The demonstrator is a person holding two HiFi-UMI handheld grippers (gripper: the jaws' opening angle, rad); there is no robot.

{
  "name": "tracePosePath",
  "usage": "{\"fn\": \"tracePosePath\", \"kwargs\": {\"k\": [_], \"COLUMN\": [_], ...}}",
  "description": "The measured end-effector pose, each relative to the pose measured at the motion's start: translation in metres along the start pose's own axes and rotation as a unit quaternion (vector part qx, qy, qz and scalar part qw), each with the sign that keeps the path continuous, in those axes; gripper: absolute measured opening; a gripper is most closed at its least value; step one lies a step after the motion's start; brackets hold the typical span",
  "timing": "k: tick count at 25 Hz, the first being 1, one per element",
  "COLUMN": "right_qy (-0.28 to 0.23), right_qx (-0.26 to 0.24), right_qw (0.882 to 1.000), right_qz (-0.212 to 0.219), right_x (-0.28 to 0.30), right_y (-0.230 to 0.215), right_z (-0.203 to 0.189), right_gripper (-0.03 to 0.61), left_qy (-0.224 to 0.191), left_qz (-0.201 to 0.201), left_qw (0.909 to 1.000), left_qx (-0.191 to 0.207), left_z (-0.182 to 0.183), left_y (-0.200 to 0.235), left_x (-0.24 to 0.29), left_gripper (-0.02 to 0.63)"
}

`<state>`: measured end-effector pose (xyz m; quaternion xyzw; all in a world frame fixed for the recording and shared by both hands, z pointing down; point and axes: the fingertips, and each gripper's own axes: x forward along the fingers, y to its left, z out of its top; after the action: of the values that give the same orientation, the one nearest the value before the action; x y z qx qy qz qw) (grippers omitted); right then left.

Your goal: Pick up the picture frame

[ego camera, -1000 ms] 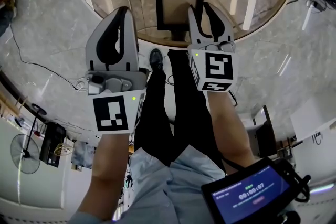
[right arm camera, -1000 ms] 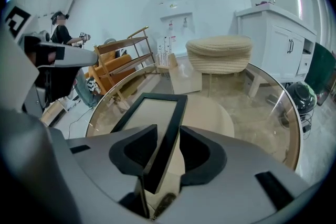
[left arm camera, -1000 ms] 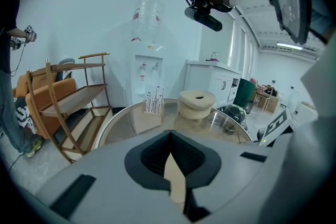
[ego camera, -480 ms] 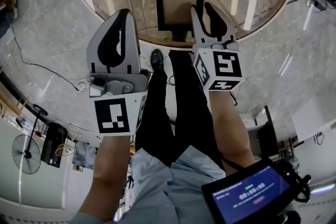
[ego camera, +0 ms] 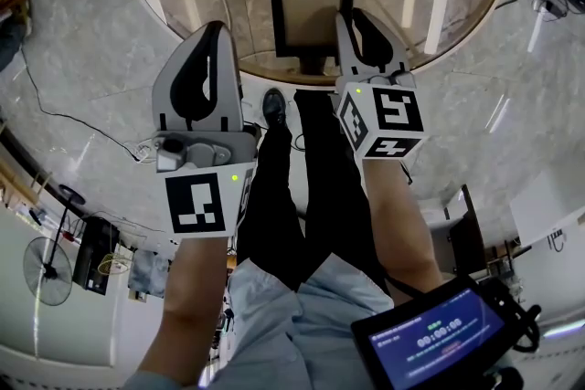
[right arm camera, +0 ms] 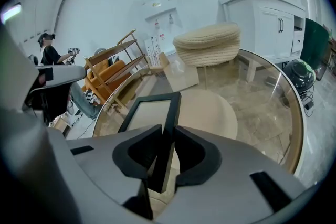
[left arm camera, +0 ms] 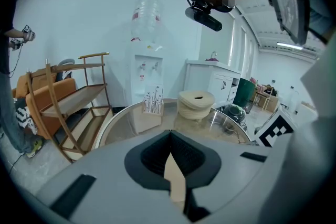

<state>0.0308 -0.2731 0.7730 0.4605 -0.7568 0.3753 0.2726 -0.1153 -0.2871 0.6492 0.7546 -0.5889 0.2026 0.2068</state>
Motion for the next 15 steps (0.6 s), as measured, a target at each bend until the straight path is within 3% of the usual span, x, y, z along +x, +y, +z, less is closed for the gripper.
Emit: {"fn": "tracePosePath", "kwargs": {"k": [15], "right_qy": [-0.030], "right_qx": [-0.027], "right_qw": [0.999], "right_qz": [-0.013], "right_x": [-0.014], "right_y": [0.008], "right_z": [0.025], "right_gripper": [0.083], "left_qy": [-0.009], "left_qz": [0.006], "left_qw": [0.9999], "left_qx": [-0.011], "left_z": [0.018], "left_y": [0.000], "left_x": [-0.007], "left_gripper": [0.011]}}
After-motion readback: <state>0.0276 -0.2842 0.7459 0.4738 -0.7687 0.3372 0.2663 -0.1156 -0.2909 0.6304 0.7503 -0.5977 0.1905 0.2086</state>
